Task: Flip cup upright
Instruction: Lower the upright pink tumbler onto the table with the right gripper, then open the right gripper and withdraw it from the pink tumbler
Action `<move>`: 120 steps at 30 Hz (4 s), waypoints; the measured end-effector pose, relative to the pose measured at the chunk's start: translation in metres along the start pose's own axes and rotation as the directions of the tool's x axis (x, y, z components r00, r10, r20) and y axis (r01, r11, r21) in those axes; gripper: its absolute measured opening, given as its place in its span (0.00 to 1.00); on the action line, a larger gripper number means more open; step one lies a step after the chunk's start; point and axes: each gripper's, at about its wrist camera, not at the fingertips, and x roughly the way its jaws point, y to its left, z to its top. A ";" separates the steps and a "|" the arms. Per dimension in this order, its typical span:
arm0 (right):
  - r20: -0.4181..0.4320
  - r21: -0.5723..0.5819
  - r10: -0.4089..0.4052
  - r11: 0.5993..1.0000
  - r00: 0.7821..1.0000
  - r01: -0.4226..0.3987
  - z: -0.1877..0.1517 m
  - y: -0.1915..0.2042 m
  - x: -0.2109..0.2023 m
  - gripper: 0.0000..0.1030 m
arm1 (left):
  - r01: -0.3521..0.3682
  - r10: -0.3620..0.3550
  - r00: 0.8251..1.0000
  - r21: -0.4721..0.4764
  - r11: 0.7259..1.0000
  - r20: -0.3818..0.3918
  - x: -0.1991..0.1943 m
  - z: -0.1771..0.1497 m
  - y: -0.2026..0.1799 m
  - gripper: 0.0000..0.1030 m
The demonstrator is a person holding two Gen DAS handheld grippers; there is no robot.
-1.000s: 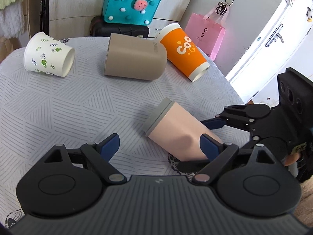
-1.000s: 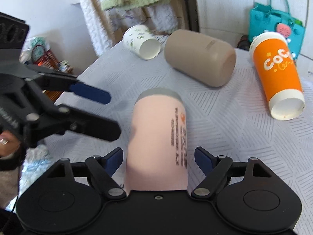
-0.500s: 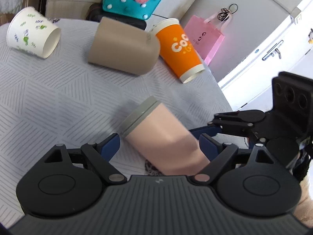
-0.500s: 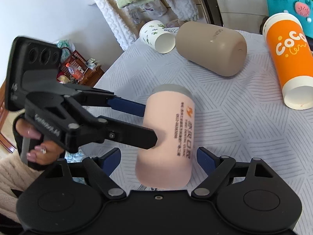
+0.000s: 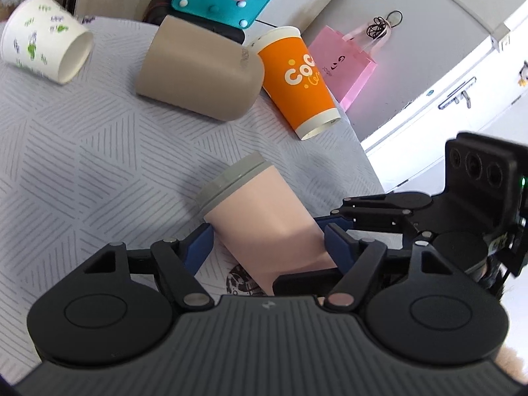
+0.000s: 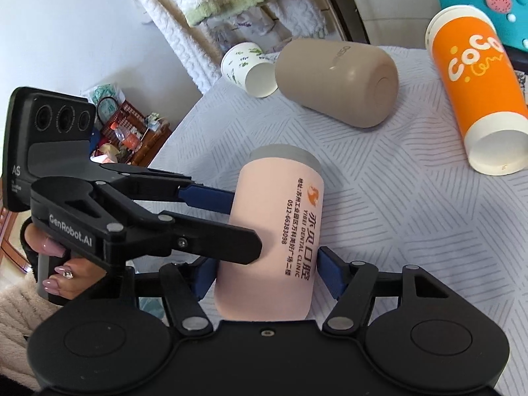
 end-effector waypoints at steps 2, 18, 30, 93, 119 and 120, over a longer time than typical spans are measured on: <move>0.020 0.005 0.000 1.000 1.000 0.000 -0.004 -0.001 -0.001 0.68 | 0.025 -0.025 1.000 -0.028 0.999 -0.012 0.003 0.000 0.003 0.71; 0.162 -0.233 -0.132 0.958 0.978 0.168 -0.011 0.018 -0.012 0.68 | -0.052 0.020 0.988 0.207 0.977 0.151 0.001 -0.009 -0.026 0.69; 0.332 -0.421 -0.240 0.828 0.912 0.371 -0.003 0.039 0.002 0.67 | -0.131 0.008 0.944 0.354 0.926 0.331 -0.024 -0.009 -0.023 0.56; 0.633 -0.056 -0.450 0.785 0.630 0.617 -0.092 0.104 -0.047 0.88 | -0.414 0.223 0.787 0.225 0.882 0.576 -0.109 -0.117 -0.057 0.80; 0.632 0.165 -0.616 0.699 0.470 0.696 -0.144 0.140 -0.056 1.00 | -0.520 0.345 0.719 0.139 0.843 0.603 -0.133 -0.173 -0.071 1.00; 0.629 0.173 -0.623 0.695 0.465 0.698 -0.144 0.140 -0.055 1.00 | -0.523 0.351 0.719 0.134 0.842 0.600 -0.131 -0.174 -0.070 1.00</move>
